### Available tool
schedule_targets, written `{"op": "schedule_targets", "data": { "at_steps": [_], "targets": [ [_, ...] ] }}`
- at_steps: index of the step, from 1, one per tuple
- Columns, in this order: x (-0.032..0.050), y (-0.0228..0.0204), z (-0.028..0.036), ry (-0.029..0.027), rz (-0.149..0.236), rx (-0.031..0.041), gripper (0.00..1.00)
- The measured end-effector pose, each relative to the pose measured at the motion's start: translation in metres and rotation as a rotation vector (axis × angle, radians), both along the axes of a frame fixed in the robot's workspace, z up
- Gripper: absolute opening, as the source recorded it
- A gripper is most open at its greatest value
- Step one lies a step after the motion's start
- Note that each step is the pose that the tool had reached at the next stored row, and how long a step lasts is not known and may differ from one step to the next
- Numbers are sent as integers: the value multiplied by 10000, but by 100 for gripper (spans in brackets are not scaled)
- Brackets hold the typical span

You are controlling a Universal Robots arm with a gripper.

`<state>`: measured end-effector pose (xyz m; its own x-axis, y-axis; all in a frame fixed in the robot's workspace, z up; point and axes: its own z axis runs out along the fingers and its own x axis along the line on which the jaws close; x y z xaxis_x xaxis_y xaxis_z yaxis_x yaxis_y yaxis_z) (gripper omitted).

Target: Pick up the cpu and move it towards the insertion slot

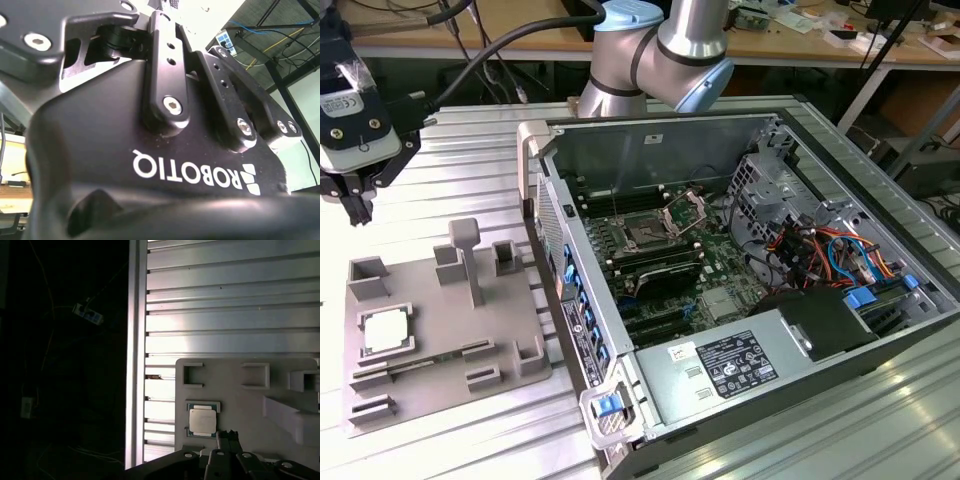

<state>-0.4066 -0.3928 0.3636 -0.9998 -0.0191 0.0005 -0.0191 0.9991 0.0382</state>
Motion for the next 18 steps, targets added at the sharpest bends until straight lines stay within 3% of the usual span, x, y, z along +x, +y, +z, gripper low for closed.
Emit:
{"op": "schedule_targets", "data": {
  "at_steps": [2, 18],
  "targets": [
    [-16, 0, -33, 0, 0, 0, 11],
    [-35, -27, -77, 1, -2, -1, 11]
  ]
}}
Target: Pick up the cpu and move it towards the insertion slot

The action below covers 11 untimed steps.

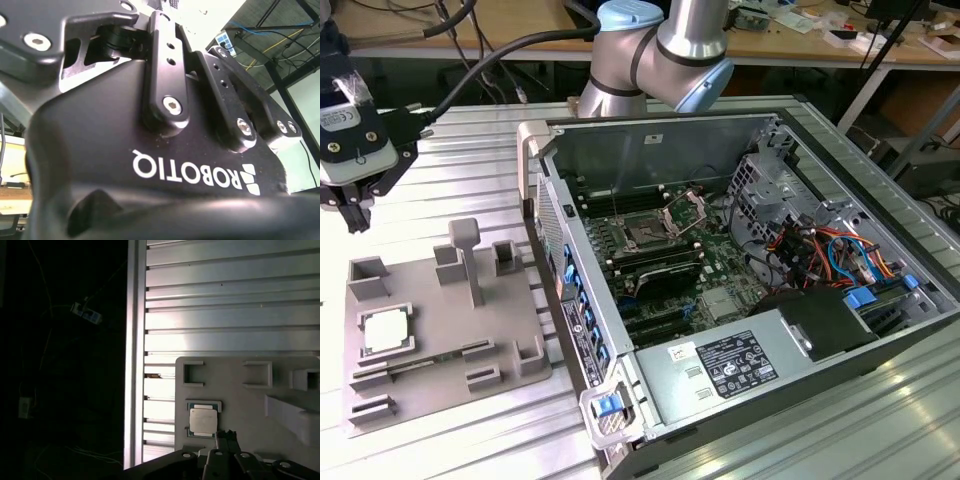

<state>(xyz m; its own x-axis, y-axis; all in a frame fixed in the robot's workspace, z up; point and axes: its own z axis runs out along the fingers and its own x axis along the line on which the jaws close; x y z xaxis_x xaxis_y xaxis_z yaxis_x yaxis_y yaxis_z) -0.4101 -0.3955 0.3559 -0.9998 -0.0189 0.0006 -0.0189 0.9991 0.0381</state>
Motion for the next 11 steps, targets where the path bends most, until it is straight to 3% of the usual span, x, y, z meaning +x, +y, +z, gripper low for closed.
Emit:
{"op": "schedule_targets", "data": {
  "at_steps": [11],
  "targets": [
    [0, -1, -43, -1, 2, 1, 11]
  ]
}}
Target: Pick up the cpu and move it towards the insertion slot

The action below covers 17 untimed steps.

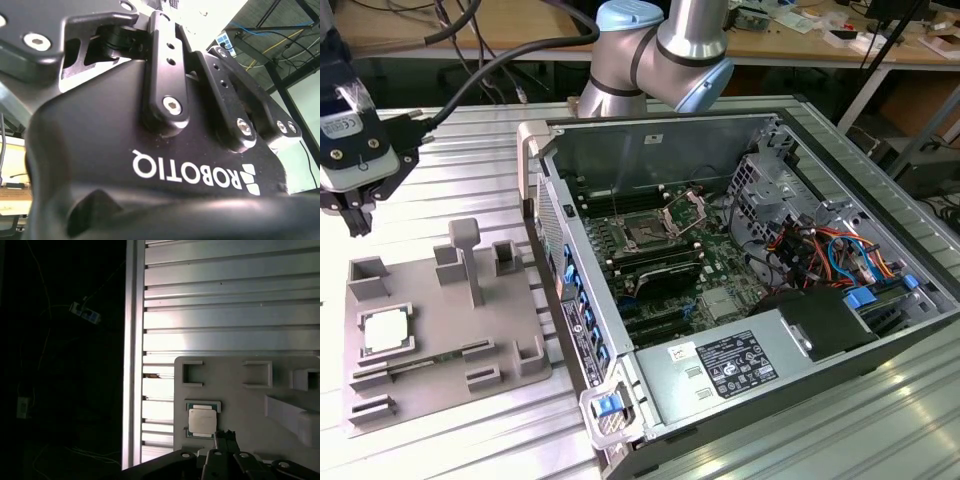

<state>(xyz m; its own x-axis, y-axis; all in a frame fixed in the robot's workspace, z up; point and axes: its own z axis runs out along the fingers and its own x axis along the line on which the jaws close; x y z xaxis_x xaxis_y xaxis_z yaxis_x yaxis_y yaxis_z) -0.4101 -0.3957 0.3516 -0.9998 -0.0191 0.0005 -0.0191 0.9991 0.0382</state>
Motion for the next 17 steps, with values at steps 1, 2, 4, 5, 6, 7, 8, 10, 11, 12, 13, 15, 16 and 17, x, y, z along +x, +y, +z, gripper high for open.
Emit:
{"op": "schedule_targets", "data": {
  "at_steps": [1, 2, 4, 5, 6, 7, 8, 10, 11, 12, 13, 15, 16, 17],
  "targets": [
    [0, 0, -2, 0, 0, 0, 11],
    [0, 0, -4, 0, 0, 0, 11],
    [0, 0, -8, 0, 0, 1, 11],
    [0, 0, -10, 0, 0, 0, 11],
    [0, 0, -14, 0, 0, 1, 11],
    [0, 0, -18, 0, 0, 1, 11],
    [0, 0, -21, 0, 0, 0, 11],
    [0, 0, -28, 0, 0, 0, 11],
    [0, 0, -30, 0, 0, 0, 11],
    [0, 0, -32, 0, 0, 1, 11],
    [0, 0, -34, 0, 0, 0, 11],
    [0, 0, -39, 0, 0, 1, 11],
    [0, 0, -42, 0, 0, 0, 11],
    [0, 0, -44, -1, 0, 1, 11]
  ]
}}
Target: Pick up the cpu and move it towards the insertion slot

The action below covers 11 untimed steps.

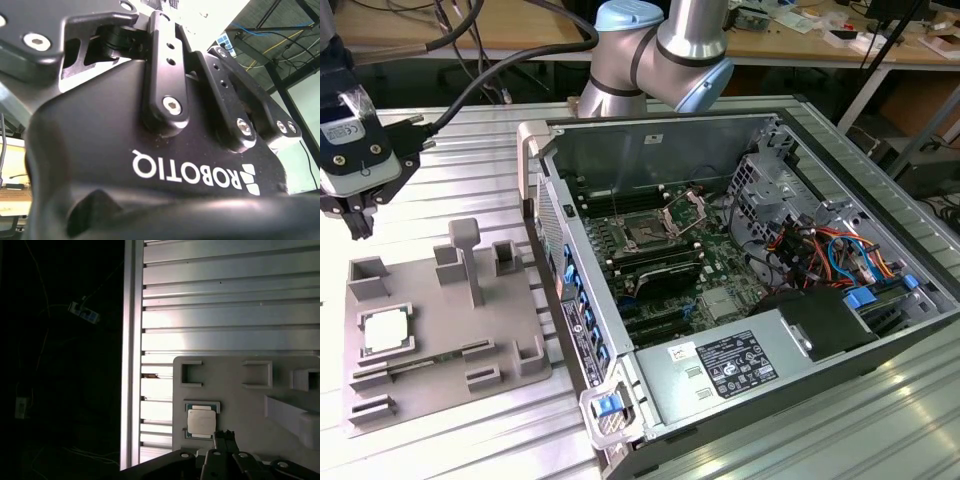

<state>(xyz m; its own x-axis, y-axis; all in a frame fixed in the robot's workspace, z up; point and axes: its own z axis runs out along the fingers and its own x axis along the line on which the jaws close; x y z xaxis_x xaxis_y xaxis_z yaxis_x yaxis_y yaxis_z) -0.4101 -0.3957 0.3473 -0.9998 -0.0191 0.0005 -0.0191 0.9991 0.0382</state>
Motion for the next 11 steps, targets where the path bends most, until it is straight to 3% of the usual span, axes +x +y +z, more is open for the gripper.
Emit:
{"op": "schedule_targets", "data": {
  "at_steps": [11],
  "targets": [
    [0, 0, -26, 1, -1, 0, 11]
  ]
}}
